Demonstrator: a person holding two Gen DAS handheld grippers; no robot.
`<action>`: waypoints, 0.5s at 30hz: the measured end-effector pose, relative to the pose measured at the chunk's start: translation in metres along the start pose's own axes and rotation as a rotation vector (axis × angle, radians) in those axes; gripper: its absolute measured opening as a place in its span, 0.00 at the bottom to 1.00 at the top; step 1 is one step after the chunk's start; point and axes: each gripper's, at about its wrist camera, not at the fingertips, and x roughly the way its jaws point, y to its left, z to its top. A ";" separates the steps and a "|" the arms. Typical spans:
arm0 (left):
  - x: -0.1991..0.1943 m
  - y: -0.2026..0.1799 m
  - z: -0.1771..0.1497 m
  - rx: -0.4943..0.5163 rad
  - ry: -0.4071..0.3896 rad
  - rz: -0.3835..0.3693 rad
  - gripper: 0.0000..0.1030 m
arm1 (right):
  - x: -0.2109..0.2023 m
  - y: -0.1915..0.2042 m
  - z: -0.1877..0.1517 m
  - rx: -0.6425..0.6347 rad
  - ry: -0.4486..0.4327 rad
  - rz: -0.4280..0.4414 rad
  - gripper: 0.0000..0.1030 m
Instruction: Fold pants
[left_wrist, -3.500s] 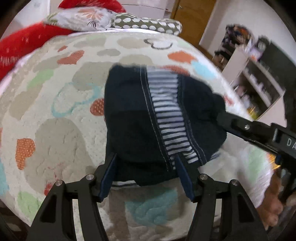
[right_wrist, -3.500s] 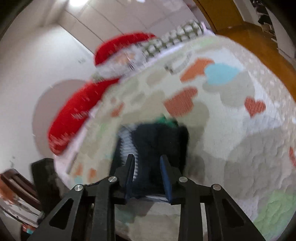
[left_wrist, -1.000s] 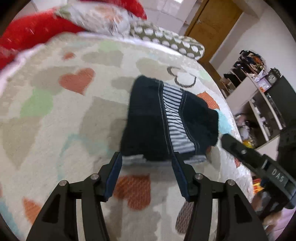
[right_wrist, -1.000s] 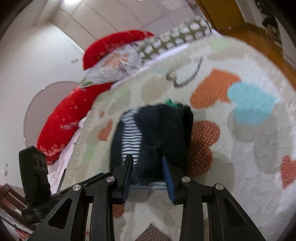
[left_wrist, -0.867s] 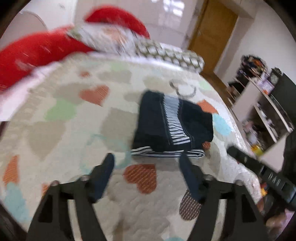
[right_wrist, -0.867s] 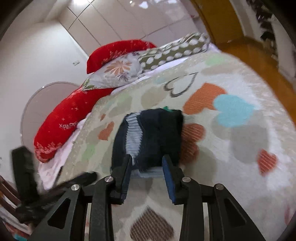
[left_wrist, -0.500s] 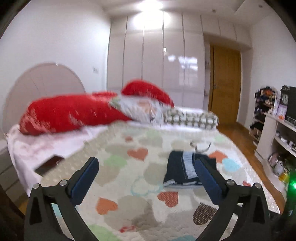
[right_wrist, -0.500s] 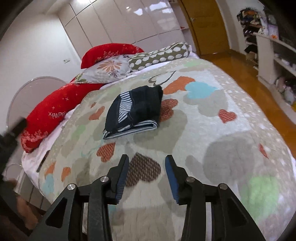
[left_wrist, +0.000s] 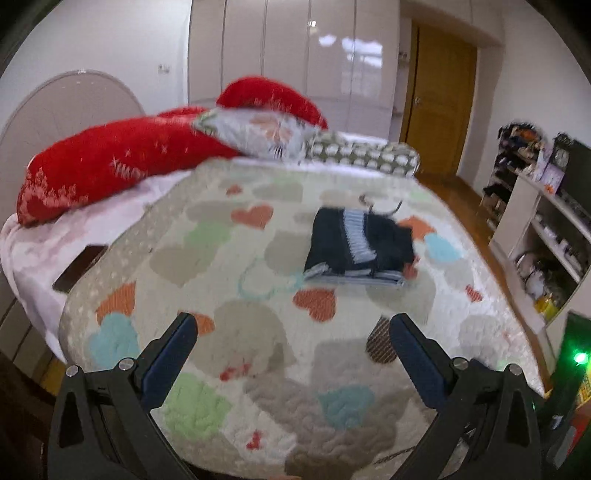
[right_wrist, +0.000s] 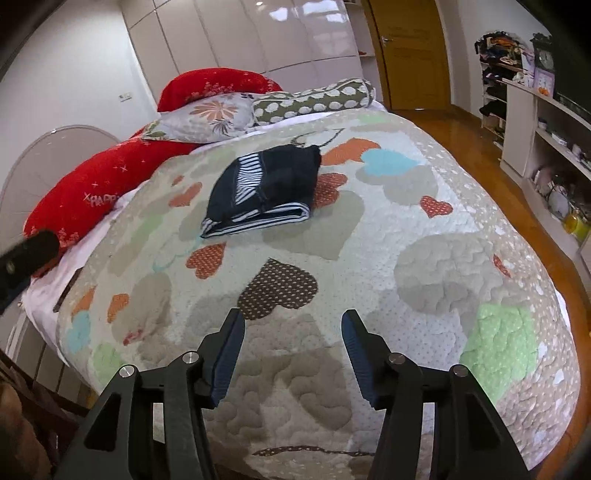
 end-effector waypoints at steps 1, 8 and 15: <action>0.002 -0.001 -0.003 0.004 0.013 0.003 1.00 | 0.000 -0.001 0.000 0.003 -0.002 -0.012 0.59; 0.008 -0.010 -0.014 0.040 0.057 0.003 1.00 | 0.001 0.000 0.000 -0.010 -0.006 -0.048 0.60; 0.010 -0.014 -0.015 0.058 0.067 0.001 1.00 | 0.000 0.005 -0.001 -0.031 -0.010 -0.053 0.62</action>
